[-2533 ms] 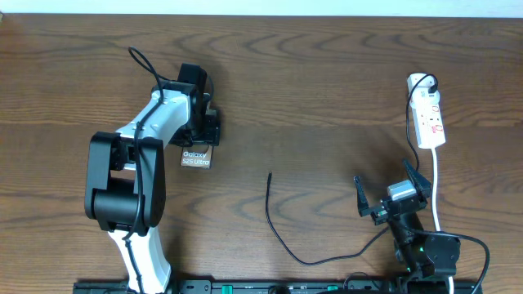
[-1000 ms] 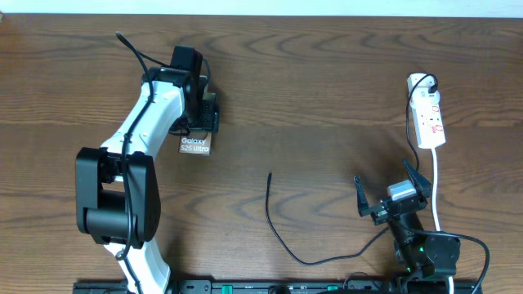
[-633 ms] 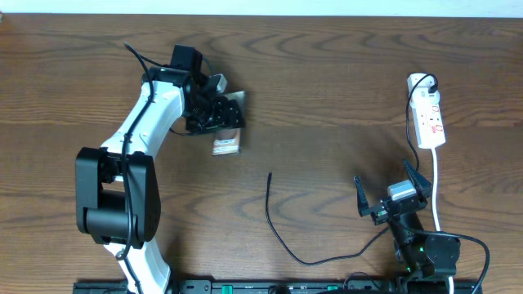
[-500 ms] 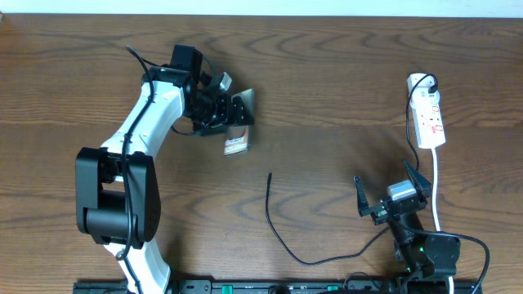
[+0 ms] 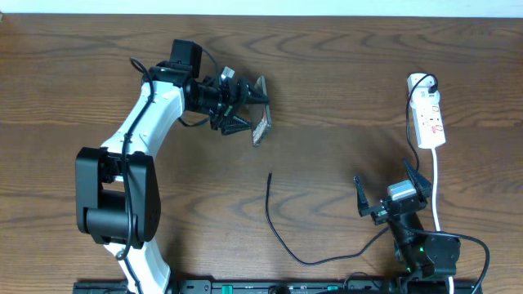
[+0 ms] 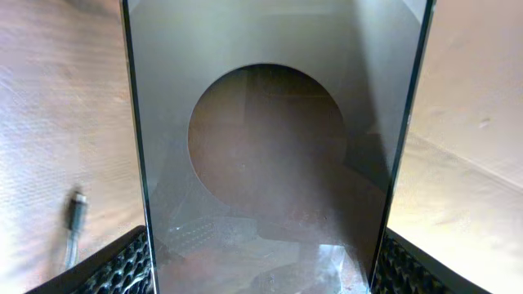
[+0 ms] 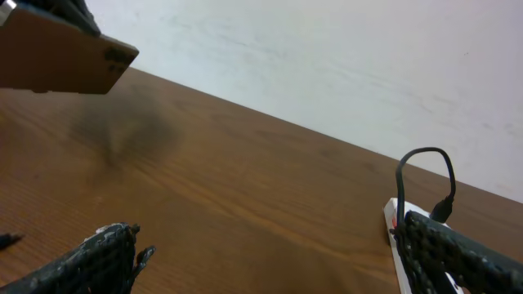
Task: Plug charger to phone and switch on socket
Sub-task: 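Lift the phone with the left gripper and tilt it upright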
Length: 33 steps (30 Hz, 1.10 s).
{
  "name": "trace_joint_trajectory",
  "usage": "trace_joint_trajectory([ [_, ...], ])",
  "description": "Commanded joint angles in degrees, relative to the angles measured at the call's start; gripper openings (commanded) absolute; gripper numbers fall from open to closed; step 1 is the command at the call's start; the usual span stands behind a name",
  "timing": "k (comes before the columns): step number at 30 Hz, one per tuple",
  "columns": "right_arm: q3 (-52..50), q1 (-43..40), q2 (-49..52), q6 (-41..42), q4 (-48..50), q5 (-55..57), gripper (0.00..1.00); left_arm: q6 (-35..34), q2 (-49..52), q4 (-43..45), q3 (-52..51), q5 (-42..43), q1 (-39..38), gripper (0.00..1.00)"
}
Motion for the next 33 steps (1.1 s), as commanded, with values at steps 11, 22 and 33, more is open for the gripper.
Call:
trace_joint_trajectory([
  [11,-0.1,-0.6,-0.3,-0.7,-0.3,0.0,0.99,-28.4,-1.6,6.5,1.4,10.6,0.1,0.07],
  [22,-0.1,-0.6,-0.3,-0.7,-0.3,0.0,0.99,-36.9,-1.6,10.0,1.4,10.6,0.0,0.07],
  [33,-0.1,-0.6,-0.3,-0.7,-0.3,0.0,0.99,-36.9,-1.6,9.9,1.4,10.6,0.0,0.07],
])
